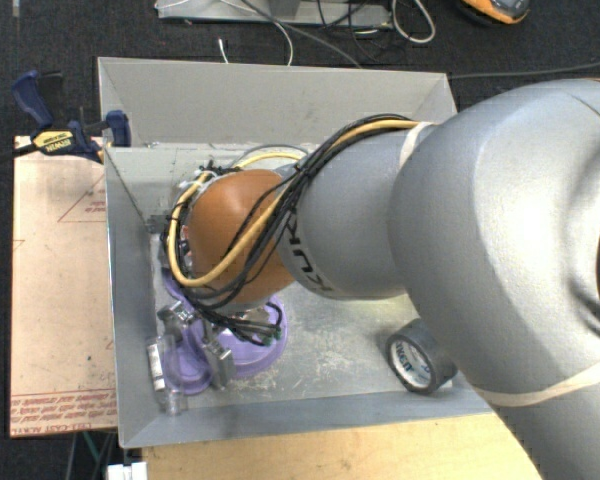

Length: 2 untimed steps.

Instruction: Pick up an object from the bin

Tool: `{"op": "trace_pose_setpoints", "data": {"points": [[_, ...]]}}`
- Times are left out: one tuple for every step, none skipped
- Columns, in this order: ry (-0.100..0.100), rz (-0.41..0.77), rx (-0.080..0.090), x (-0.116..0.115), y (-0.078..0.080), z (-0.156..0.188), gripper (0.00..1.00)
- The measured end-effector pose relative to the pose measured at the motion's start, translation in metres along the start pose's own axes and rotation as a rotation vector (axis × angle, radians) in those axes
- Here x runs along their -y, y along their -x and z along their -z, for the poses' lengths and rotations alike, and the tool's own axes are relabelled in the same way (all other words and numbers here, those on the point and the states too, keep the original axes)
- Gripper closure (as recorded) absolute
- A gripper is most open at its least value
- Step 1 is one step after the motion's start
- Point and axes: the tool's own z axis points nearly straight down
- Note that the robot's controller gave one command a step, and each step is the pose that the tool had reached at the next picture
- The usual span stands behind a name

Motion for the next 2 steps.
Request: {"op": "trace_pose_setpoints", "data": {"points": [[0.000, 0.000, 0.000, 0.0000, 0.0000, 0.0000, 1.00], [0.002, -0.010, 0.004, 0.0058, -0.0071, 0.0004, 1.00]]}}
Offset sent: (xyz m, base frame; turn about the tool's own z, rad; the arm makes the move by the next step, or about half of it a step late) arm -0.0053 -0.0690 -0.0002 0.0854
